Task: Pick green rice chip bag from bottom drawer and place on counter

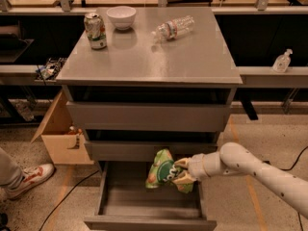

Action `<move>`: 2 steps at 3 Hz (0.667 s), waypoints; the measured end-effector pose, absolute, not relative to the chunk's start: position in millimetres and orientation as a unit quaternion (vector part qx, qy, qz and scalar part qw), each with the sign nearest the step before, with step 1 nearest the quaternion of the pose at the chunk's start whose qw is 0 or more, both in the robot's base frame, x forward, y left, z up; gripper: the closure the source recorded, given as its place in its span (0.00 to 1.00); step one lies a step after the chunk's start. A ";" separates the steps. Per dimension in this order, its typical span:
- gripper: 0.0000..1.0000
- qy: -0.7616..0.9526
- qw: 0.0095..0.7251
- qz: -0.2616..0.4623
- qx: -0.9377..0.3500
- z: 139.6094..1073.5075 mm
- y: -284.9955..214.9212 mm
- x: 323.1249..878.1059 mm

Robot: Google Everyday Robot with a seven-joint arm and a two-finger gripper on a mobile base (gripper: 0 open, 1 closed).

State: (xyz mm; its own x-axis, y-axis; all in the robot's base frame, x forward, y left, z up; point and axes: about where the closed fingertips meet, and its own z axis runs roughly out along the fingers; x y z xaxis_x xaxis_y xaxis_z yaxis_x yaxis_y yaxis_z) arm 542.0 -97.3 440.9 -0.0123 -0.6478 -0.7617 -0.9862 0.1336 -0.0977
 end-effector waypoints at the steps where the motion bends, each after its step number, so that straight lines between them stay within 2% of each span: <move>1: 1.00 0.651 0.378 0.205 -0.625 494.2 -104.3 551.0; 2: 1.00 0.631 0.392 0.154 -0.652 546.3 -99.8 565.0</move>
Offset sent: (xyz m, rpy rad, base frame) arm 0.0467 -0.0032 0.1874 -0.1721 -0.3757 0.0337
